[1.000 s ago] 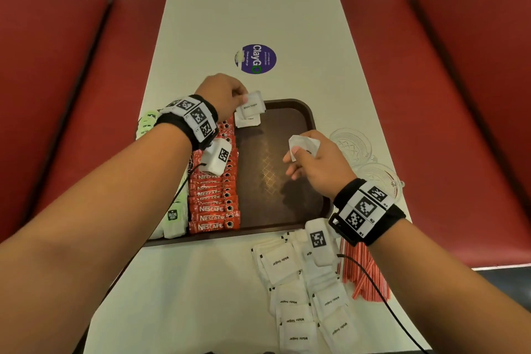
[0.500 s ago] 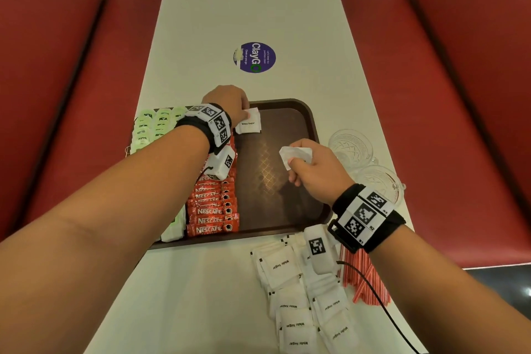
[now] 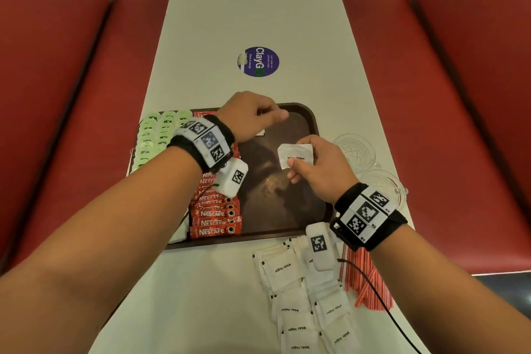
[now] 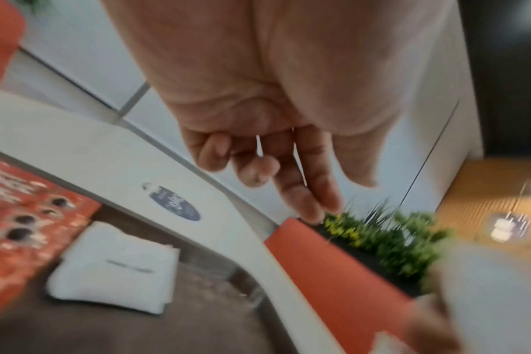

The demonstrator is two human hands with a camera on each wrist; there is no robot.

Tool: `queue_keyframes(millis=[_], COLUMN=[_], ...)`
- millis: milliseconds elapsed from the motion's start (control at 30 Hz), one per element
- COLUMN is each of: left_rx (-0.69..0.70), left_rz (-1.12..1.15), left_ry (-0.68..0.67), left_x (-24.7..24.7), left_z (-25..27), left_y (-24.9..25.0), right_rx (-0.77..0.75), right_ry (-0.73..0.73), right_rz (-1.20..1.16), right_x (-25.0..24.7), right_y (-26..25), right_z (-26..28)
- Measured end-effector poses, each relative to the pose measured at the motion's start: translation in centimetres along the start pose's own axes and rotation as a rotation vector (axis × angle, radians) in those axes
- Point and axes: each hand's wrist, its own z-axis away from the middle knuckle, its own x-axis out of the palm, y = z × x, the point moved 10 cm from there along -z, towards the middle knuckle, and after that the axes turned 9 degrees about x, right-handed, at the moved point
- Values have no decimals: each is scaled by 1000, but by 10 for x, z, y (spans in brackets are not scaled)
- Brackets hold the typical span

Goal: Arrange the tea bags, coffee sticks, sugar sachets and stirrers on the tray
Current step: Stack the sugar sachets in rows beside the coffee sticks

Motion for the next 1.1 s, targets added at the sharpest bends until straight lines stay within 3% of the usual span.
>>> queue_keyframes(millis=[67,167,267,333,400,500,733,867,1000,1100], left_rx=[64,152,163,99,17,-104,-215,-293,-268,-182], left_rz=[126,16,-31,-57,-116,-247,-412,-467,-447,-465], left_ry=[-75,-187,-99,18,113,151,-145,-157,-59,-129], left_x=[7,21,15,-3,-23,-40,-2,4,-2,13], left_z=[15,30,27,20,11,-3,-22,-20,-19,-17], left_y=[27,44,37,21,0,-35,-75,-87,-80,-67], right_rx=[1,15,40,50,27,-39,-92,-101,-113,-144], right_ry=[9,-11,-29,-34,-36,-86,-376,-468,-552,-573], right_rz=[-42,-117,-144,-100,40,301,656,793,927,992], right_x=[-2,-1,0,-1,-4,0,38,57,74,83], right_y=[-1,0,5,11,17,22,35,40,44,45], right_z=[-1,-1,0,2,6,16,46,61,75,81])
